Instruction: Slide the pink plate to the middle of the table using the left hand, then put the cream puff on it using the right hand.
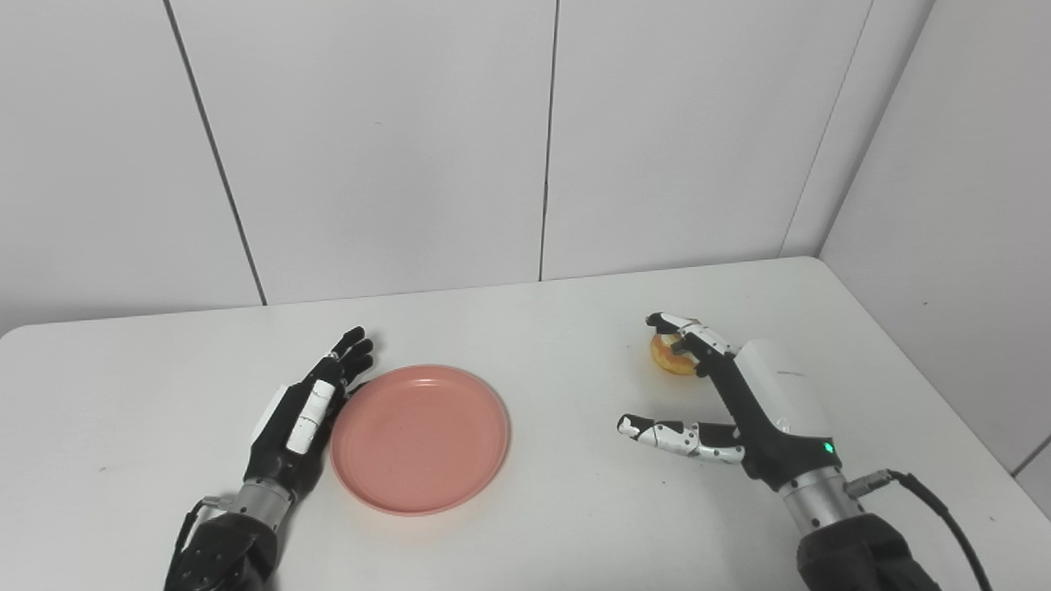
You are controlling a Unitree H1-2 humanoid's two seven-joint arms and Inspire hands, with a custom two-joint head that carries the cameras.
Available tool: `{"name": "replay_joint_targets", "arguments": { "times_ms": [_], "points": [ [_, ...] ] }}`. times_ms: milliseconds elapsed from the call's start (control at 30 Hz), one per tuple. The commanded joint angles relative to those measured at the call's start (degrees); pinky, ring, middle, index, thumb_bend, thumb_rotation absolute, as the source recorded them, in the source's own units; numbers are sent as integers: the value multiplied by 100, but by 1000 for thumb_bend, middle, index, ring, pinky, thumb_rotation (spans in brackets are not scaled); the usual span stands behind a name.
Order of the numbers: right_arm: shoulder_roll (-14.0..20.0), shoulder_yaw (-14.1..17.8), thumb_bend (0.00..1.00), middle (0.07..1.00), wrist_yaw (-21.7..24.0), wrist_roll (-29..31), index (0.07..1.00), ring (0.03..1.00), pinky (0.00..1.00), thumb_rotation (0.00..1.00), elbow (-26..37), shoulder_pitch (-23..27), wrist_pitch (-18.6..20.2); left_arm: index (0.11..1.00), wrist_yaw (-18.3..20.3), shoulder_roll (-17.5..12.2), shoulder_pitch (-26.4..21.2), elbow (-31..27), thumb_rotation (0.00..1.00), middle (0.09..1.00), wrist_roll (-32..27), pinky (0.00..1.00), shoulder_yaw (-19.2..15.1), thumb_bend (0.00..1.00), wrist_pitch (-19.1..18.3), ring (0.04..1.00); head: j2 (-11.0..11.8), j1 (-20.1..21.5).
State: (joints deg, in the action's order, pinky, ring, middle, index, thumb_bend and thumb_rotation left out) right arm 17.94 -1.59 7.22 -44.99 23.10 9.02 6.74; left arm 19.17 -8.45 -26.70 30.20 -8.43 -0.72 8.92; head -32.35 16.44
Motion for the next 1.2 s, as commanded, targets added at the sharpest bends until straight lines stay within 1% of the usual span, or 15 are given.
{"name": "replay_joint_targets", "arguments": {
  "times_ms": [0, 67, 167, 233, 333, 400, 600, 700, 733, 800, 867, 1000, 1067, 1167],
  "points": [
    [200, 81, 921, 789, -3, -185, 803, 737, 612, 640, 54, 373, 16, 896, -47, 123, 357, 197, 845, 938, 14, 846, 55, 961, -74, 943, 7, -19],
    [337, 81, 934, 792, 72, -336, 810, 729, 602, 598, -3, 502, 41, 895, -50, 148, 367, 171, 842, 940, -3, 846, 54, 950, -75, 943, 15, -30],
    [577, 34, 947, 799, 513, -621, 820, 734, 599, 567, -44, 804, 222, 904, -52, 161, 387, 111, 841, 944, -4, 861, 54, 959, -115, 945, 48, -44],
    [686, 2, 960, 790, 760, -749, 820, 732, 606, 529, -70, 972, 283, 905, -46, 168, 406, 47, 843, 945, -12, 859, 54, 955, -155, 945, 61, -44],
    [812, -23, 996, 786, 968, -858, 812, 747, 652, 477, -202, 1202, 271, 909, -42, 172, 439, -51, 844, 945, -20, 857, 61, 941, -219, 947, 74, -50],
    [867, -32, 1000, 796, 1143, -911, 805, 755, 628, 405, -304, 1363, 327, 909, -52, 169, 448, -70, 851, 944, 2, 856, 71, 947, -228, 945, 80, -58],
    [964, -88, 1000, 823, 1680, -1028, 809, 758, 563, 345, -481, 1770, 571, 911, -62, 172, 448, -68, 857, 945, 31, 848, 91, 954, -219, 947, 95, -71],
    [1042, -162, 1000, 849, 1991, -1102, 816, 784, 554, 259, -705, 2048, 656, 909, -80, 189, 455, -94, 853, 942, 23, 848, 87, 956, -231, 946, 98, -91],
    [1065, -183, 1000, 861, 2112, -1112, 818, 798, 560, 204, -761, 2123, 689, 912, -77, 190, 457, -100, 854, 943, 21, 849, 88, 952, -233, 946, 98, -93],
    [1117, -246, 1000, 884, 2415, -1167, 829, 824, 586, 147, -864, 2281, 816, 915, -66, 194, 457, -97, 851, 945, 11, 855, 89, 950, -229, 950, 95, -101],
    [1173, -313, 1000, 893, 2663, -1199, 833, 834, 602, 131, -954, 2412, 930, 915, -61, 202, 452, -81, 847, 945, -1, 859, 84, 953, -225, 952, 96, -108],
    [1262, -460, 1000, 907, 3160, -1049, 833, 845, 620, 119, -1403, 2801, 1144, 916, -91, 212, 458, -119, 848, 947, 25, 857, 93, 958, -256, 951, 96, -132],
    [1290, -549, 1000, 908, 3259, -988, 830, 842, 623, 123, -1682, 2963, 1172, 918, -99, 222, 470, -167, 848, 946, 25, 855, 96, 953, -277, 950, 100, -146],
    [1321, -669, 1000, 895, 3272, -969, 818, 834, 627, 130, -1997, 3112, 1161, 923, -110, 233, 480, -205, 843, 944, 22, 851, 104, 962, -293, 948, 84, -152]
  ]
}}
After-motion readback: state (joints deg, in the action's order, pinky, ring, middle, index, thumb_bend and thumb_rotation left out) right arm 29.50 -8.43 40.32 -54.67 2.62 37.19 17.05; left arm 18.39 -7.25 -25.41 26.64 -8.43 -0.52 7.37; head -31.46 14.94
